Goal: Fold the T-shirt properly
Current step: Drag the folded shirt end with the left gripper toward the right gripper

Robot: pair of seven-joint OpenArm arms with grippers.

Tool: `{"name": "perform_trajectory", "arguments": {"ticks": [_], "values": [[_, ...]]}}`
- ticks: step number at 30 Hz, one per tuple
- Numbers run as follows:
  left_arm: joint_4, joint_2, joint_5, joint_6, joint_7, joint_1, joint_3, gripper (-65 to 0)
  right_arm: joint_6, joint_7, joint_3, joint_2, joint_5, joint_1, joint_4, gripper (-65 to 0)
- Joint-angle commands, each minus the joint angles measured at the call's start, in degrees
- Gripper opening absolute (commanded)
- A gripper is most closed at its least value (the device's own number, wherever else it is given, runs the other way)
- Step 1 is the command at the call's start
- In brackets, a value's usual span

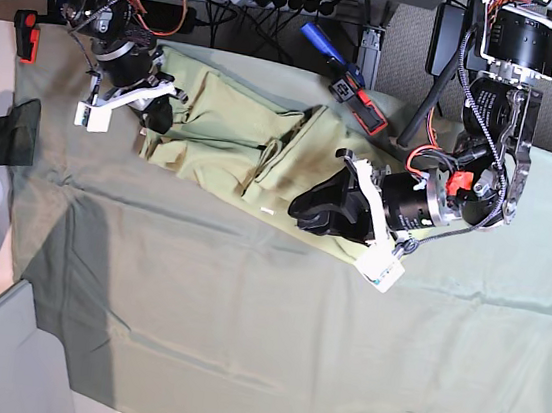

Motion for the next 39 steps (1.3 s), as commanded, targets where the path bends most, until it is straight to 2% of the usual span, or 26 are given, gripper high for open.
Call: {"name": "perform_trajectory", "arguments": {"ticks": [1, 5, 8, 11, 12, 15, 16, 17, 19, 23, 24, 27, 30, 33, 39], "values": [[0.94, 0.31, -1.44, -0.76, -1.03, -0.92, 0.04, -48.3, 1.79, 1.55, 1.36, 1.57, -0.15, 0.28, 0.81, -65.0], [0.96, 0.33, -1.92, -0.76, -1.03, -0.9, 0.09, -48.3, 1.81, 1.42, 3.39, 3.06, 0.15, 0.28, 0.81, -65.0], [0.94, 0.48, -4.66, -0.76, -1.01, -0.81, 1.6, -48.3, 1.79, 0.55, 3.37, 3.21, 0.63, 0.26, 0.81, -65.0], [0.94, 1.46, 0.94, -0.76, -1.55, -0.76, 8.09, -48.3, 1.81, -0.5, 3.34, 2.75, 2.16, 0.28, 0.81, -65.0], [0.94, 1.88, 4.04, -0.76, -2.45, -0.76, 10.91, -48.3, 1.81, -0.52, 3.34, 2.6, 2.36, 0.26, 0.81, -61.4], [0.94, 2.56, 12.63, -0.76, -9.11, -1.11, 18.27, -48.3, 1.79, -0.57, 3.34, 2.08, 2.32, 0.26, 0.81, -39.1], [0.94, 2.86, 15.32, -0.76, -11.45, -1.4, 19.8, -48.3, 1.79, -0.85, 3.34, 1.99, 2.29, 0.26, 0.81, -34.6], [0.94, 3.26, 17.42, -0.76, -13.09, -1.77, 20.87, -48.3, 1.79, -1.36, 3.34, 1.99, 2.29, 0.26, 0.81, -32.8], [0.94, 4.5, 20.41, 1.38, -14.29, -2.43, 21.94, -48.3, 1.79, -2.25, 3.34, 1.95, 2.62, 0.26, 0.81, -32.9], [0.9, 6.63, 26.34, 1.57, -15.04, -3.45, 22.4, -48.9, 1.79, -2.4, 3.34, 1.97, 3.58, 0.28, 0.81, -32.9], [0.72, 6.63, 27.78, 1.57, -15.69, -3.65, 22.4, -50.9, 1.81, -2.4, 3.37, 1.99, 3.54, 0.26, 0.81, -32.9], [-1.66, 6.63, 31.36, 1.55, -18.27, -4.22, 22.43, -64.4, 1.79, -3.41, 3.63, 1.99, 3.54, 0.11, 0.81, -32.9], [-6.91, 6.63, 35.8, 1.62, -20.7, -6.34, 24.0, -65.0, 1.81, -4.13, 3.76, 2.01, 3.52, 0.11, 0.81, -32.9], [-13.77, 6.63, 40.81, 7.08, -21.29, -9.7, 26.32, -65.0, 1.79, -4.13, 3.76, 1.99, 3.54, 0.11, 0.81, -32.9], [-19.52, 6.63, 41.55, 14.08, -23.34, -13.97, 31.71, -65.0, 1.79, -4.11, 3.74, 1.99, 3.56, 0.13, 0.81, -32.9]]}}
